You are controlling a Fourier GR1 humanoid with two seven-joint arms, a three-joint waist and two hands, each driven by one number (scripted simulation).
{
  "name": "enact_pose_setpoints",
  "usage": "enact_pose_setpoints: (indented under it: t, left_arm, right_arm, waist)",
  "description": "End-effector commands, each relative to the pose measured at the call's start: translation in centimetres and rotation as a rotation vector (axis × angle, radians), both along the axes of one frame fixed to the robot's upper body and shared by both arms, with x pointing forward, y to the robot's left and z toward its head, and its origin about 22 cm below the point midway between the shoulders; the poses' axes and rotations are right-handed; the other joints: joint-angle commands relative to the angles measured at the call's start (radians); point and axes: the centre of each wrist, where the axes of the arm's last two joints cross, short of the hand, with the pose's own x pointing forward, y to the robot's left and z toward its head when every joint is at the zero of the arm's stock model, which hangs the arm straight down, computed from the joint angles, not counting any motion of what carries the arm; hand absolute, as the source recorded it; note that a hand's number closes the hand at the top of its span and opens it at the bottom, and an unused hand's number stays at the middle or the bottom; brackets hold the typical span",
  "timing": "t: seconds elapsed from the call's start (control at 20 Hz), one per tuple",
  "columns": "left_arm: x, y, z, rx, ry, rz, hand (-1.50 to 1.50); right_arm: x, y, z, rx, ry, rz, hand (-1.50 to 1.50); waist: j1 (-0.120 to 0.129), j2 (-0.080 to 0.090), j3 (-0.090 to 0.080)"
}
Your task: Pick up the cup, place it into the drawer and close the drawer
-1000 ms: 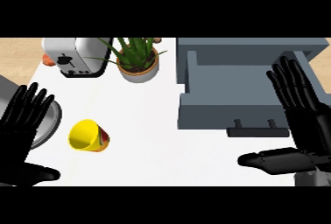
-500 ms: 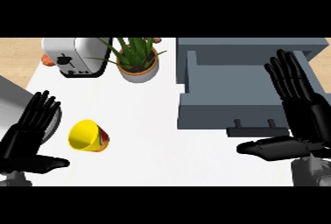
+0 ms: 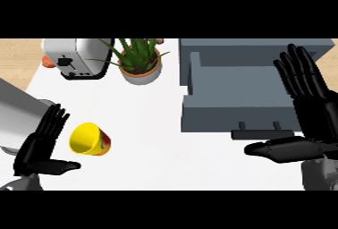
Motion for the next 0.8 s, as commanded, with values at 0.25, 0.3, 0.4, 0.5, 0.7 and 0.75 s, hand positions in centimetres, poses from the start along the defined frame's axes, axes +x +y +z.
enact_pose_setpoints:
  t: [0.25, 0.3, 0.4, 0.5, 0.7, 0.75]
  left_arm:
    - [-0.1, -0.2, -6.4, 0.016, 0.035, 0.011, -1.5]
    - [0.3, 1.0, -6.0, 0.024, 0.02, 0.025, -1.5]
    - [1.0, 0.0, -6.6, 0.022, 0.028, 0.02, -1.5]
    - [0.4, 1.6, -6.5, 0.011, 0.014, 0.034, -1.5]
    - [0.7, 1.0, -6.6, 0.004, -0.042, 0.033, -1.5]
    - [-2.1, 0.9, -8.4, -0.005, -0.029, 0.035, -1.5]
  right_arm:
    - [0.6, -0.6, 1.1, -0.007, 0.012, 0.021, -1.5]
    - [0.5, -0.6, 2.0, -0.001, -0.004, -0.004, -1.5]
    - [1.2, -0.4, 1.4, 0.007, -0.014, 0.009, -1.5]
    - [0.9, -0.8, 1.5, 0.012, -0.017, -0.002, -1.5]
    - [1.1, -0.4, 0.6, -0.02, -0.011, -0.002, -1.5]
    - [0.9, -1.5, -0.3, -0.01, -0.009, 0.015, -1.5]
  waist:
    - [-0.009, 0.003, -0.001]
    - [-0.009, 0.003, -0.001]
    - [-0.013, 0.005, -0.002]
    - [-0.014, 0.005, -0.002]
    - [-0.009, 0.004, -0.002]
    - [-0.016, 0.008, -0.003]
